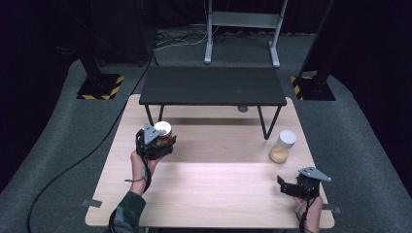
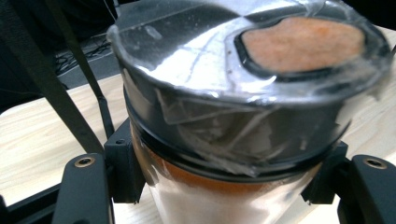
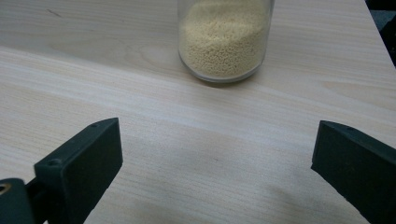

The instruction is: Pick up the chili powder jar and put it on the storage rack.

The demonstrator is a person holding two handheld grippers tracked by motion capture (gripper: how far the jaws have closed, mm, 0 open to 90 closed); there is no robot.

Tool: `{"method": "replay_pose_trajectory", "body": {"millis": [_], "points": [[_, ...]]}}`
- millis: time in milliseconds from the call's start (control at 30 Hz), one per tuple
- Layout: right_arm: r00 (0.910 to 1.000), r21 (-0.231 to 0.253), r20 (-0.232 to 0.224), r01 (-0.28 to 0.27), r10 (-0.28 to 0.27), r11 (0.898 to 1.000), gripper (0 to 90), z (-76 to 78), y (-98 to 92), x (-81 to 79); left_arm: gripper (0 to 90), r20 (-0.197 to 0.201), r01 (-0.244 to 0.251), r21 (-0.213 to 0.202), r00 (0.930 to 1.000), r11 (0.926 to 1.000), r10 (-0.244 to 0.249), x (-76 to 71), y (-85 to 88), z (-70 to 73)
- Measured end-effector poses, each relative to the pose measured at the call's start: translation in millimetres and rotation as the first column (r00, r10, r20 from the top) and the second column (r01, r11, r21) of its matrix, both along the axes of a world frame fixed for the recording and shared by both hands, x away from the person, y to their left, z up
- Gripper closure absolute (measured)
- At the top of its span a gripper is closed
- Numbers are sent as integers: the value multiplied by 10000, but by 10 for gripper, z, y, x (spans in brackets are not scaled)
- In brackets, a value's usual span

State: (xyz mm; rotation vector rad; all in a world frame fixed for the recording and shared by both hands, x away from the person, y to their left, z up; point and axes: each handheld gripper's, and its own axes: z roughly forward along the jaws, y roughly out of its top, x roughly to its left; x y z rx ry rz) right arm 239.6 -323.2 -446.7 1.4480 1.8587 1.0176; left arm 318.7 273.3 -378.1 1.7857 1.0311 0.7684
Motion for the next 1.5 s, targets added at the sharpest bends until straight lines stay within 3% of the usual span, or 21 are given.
{"method": "replay_pose_trajectory", "body": {"millis": [1100,1500], "points": [[10000,-13,-80,-27,27,10000,4,8,-1,15,311,-36,565,-315,9984,9979,-567,254,-12,210],[9999,-6,-86,-63,63,10000,4,8,-6,17,311,14,734,-154,9973,9972,-734,311,-68,311]]}}
